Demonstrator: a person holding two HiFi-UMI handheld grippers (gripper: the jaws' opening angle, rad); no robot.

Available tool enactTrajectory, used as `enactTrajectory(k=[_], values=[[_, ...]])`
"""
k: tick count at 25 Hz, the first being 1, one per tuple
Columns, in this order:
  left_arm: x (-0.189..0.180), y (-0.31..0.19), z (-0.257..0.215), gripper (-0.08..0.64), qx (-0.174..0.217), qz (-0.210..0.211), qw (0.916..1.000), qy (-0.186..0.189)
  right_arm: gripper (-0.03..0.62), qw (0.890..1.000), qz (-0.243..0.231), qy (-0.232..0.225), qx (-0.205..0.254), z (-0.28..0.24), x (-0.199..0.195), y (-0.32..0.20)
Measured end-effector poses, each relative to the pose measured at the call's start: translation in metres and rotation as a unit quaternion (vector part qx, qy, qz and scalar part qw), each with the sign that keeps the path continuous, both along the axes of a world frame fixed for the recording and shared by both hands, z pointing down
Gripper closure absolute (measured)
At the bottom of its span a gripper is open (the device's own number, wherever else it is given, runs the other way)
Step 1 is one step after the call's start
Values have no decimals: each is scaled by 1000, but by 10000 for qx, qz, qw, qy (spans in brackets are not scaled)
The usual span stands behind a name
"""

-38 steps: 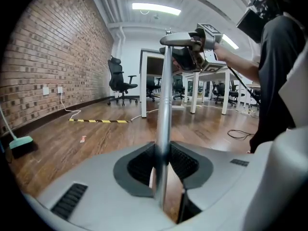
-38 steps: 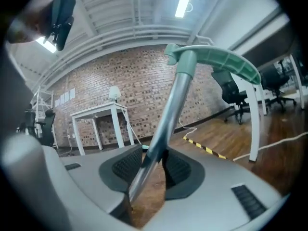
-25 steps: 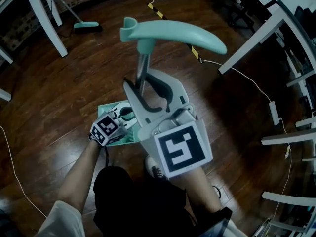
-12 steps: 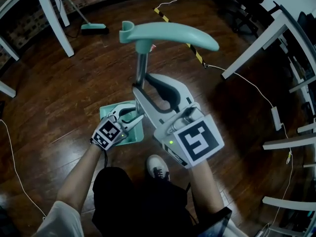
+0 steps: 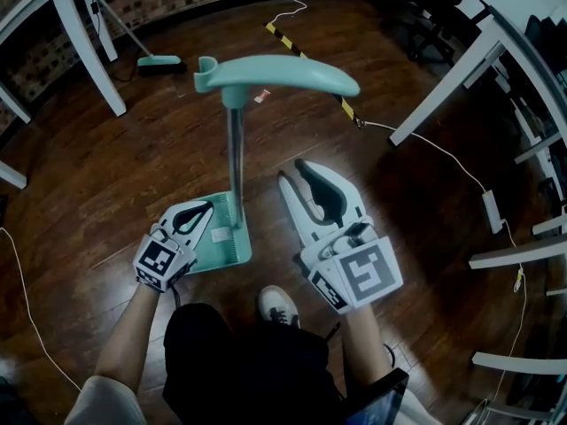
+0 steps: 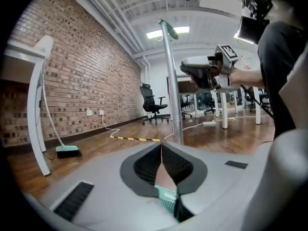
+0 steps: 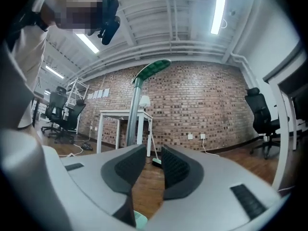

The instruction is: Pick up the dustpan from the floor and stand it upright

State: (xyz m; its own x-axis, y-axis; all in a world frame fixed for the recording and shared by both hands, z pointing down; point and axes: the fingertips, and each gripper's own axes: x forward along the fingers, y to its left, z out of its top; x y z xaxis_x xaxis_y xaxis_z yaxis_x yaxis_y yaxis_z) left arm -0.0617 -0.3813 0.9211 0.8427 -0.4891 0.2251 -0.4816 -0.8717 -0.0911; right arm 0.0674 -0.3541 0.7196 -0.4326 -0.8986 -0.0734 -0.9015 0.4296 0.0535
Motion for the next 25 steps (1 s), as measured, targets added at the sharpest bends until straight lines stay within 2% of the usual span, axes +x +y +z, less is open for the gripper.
enactTrajectory(k=[3, 7, 12, 14, 17, 20, 22, 25], values=[[-12, -5, -19, 554, -149, -232, 9991, 310, 524, 9996, 231, -45, 152, -14, 18, 0], [-25, -6, -65, 555, -117, -427, 9981, 421, 611, 9988, 390, 177, 224, -45, 34, 1], [-39, -8, -154, 557, 119, -616, 9962, 597, 609, 9987, 235, 410, 194, -106, 29, -4], [-47, -4, -193, 558, 224, -757, 9956, 508, 609, 9988, 211, 449, 56, -130, 28, -7], [-61, 5, -245, 558, 447, -889, 9946, 288, 607, 9965, 191, 574, -571, -137, 22, -9], [-69, 15, -297, 557, 406, -1021, 9935, 301, 607, 9917, 268, 571, -1119, -132, 24, -7], [-75, 21, -328, 557, 225, -1143, 9926, 333, 607, 9824, 358, 683, -1702, -125, 30, 1], [-82, 28, -371, 557, 16, -1183, 9923, 368, 607, 9618, 415, 693, -2616, -121, 38, 26]])
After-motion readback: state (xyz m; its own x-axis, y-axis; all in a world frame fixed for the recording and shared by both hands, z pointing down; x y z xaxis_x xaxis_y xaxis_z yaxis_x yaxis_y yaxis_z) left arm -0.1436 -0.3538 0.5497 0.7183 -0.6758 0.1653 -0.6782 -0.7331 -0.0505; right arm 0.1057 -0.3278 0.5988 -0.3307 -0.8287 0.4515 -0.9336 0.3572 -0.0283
